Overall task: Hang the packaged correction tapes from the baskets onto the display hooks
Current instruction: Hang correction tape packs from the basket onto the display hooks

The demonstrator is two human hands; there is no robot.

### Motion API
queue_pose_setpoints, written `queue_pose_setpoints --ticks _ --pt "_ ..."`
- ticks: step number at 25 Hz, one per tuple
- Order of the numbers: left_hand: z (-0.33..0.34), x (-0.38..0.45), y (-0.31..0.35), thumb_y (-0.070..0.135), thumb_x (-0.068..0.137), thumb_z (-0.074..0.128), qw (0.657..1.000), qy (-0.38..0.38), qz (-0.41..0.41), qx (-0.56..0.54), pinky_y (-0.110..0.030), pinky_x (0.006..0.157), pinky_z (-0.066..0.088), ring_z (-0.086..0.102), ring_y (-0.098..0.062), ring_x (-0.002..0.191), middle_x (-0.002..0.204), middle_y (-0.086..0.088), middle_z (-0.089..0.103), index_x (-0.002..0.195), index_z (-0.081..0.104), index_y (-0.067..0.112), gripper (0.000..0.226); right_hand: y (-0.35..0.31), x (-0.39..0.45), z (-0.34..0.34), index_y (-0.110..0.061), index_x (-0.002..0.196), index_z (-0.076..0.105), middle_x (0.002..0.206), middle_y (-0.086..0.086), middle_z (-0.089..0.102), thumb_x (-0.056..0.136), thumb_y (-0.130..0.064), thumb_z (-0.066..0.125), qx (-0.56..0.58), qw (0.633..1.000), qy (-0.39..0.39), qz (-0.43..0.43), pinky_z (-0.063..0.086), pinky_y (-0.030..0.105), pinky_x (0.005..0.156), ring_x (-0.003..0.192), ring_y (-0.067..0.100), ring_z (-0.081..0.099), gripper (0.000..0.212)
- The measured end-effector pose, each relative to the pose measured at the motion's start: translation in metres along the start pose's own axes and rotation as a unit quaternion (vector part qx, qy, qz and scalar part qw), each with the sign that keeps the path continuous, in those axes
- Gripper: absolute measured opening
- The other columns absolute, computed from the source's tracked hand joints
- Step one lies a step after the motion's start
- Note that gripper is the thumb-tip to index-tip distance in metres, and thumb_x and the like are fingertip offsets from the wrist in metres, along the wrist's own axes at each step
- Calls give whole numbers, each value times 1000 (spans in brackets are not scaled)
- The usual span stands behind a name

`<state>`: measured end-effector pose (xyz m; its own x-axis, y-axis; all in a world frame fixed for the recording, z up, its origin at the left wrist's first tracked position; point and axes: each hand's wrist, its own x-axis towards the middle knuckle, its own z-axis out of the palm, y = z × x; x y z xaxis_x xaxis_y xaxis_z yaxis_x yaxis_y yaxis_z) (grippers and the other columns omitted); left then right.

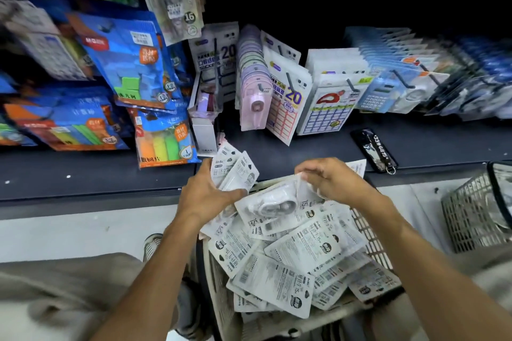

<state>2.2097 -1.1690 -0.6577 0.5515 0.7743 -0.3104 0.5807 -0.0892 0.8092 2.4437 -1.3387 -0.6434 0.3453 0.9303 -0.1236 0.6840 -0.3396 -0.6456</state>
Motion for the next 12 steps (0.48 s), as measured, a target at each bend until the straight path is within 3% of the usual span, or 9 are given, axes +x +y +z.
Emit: queue_pose_setpoints --ticks 3,6,8,10,12 --pt "-4 -8 4 30 49 100 963 -142 -55 -223 -25 72 58 77 -15 91 104 4 80 108 73 28 64 -30 2 -13 -9 111 74 63 -38 61 99 -7 63 10 997 -71 -22 39 2 55 54 -16 57 17" --pt "4 -19 7 33 62 90 919 -275 -105 -263 -31 73 60 78 -20 92 104 -4 80 102 81 28 41 -52 13 -11 -15 109 77 77 -27 70 97 -12 67 -27 995 -61 -78 44 13 63 64 -8 62 16" --pt "8 -21 4 33 63 88 910 -301 -103 -267 -29 70 61 78 -20 91 103 -5 80 93 83 33 30 -54 20 -8 -20 106 78 82 -28 71 95 -15 69 -43 996 -35 -73 47 20 68 69 -5 63 15" --pt "9 -19 3 30 51 91 919 -281 -107 -254 -32 71 61 78 -22 89 100 -6 81 92 83 29 42 -49 21 -5 -23 103 79 72 -42 62 94 -15 71 -36 997 -26 -62 37 7 62 66 -14 59 15" --pt "12 -15 1 26 45 88 932 -248 -119 -238 -35 72 61 78 -23 85 97 -8 81 99 79 20 55 -41 16 -2 -28 101 79 73 -42 63 92 -13 72 -7 998 -20 -51 37 4 61 66 -16 59 19"
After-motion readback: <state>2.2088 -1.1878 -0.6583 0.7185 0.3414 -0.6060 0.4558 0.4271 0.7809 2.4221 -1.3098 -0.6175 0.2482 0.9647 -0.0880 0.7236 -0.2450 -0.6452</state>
